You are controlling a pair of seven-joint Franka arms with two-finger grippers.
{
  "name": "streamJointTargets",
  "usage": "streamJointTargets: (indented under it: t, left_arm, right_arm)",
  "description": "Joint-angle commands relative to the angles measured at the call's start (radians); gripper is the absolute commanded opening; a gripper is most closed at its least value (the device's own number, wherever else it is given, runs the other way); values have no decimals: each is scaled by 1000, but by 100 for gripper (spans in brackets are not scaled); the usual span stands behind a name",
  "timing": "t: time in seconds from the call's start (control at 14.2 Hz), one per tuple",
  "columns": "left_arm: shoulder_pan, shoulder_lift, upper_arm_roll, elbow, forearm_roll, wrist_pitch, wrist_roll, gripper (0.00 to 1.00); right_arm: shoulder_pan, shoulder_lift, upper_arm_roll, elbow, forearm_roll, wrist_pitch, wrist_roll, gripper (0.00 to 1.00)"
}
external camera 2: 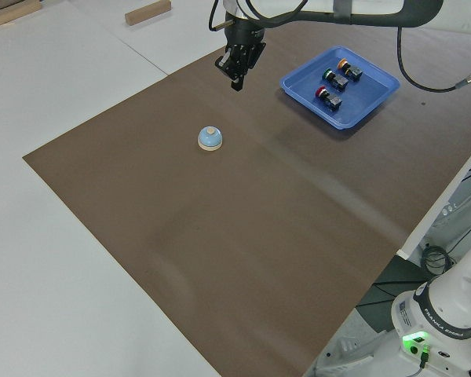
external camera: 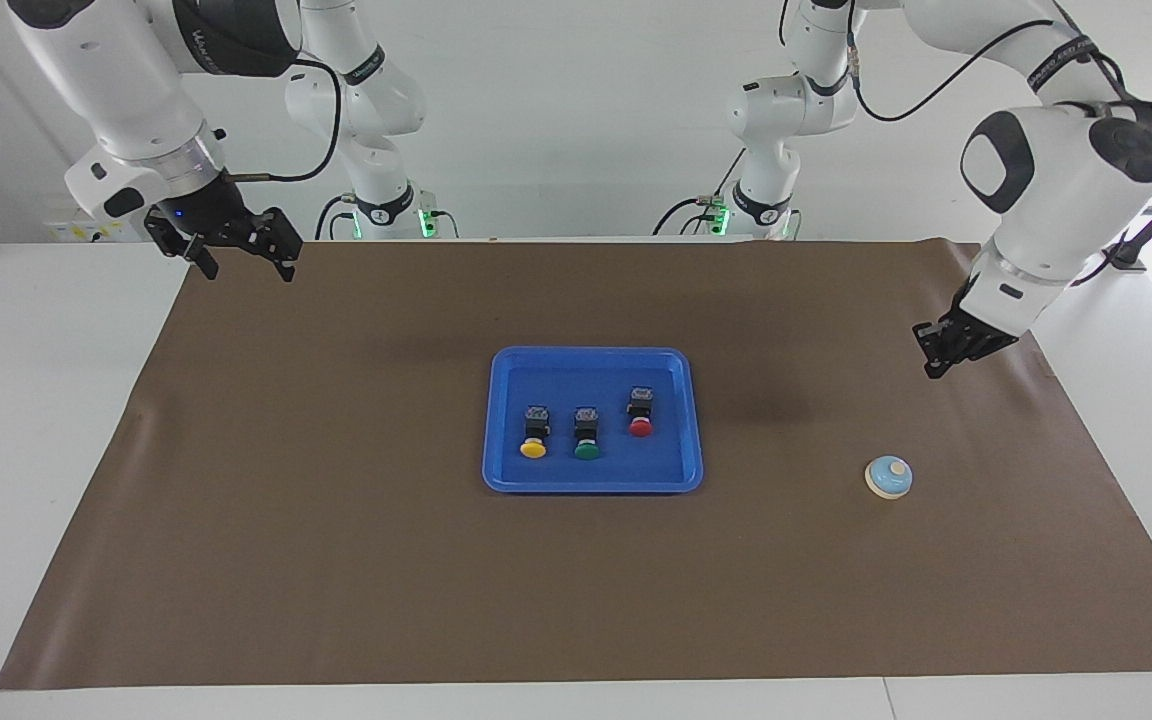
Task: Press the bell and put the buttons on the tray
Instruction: 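Withdraw the right gripper while the left gripper reaches the bell, then press down on the silver bell with the left gripper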
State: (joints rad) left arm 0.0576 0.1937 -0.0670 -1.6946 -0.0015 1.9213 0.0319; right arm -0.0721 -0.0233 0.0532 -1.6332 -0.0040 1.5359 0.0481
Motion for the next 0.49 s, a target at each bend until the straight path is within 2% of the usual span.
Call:
streamJointTargets:
  t: [0.0, 0.21, 0.42]
  left_arm:
    - [-7, 85, 6, -2, -2, 125, -18, 0]
    - [-13, 173, 9, -7, 6, 229, -18, 0]
    - [-10, 193, 9, -37, 17, 292, -17, 0]
  right_arm:
    - [-8, -14, 8, -20, 1, 19, -16, 100]
    - [-9, -14, 8, -20, 1, 16, -11, 100]
    - [-9, -14, 8, -20, 1, 16, -11, 100]
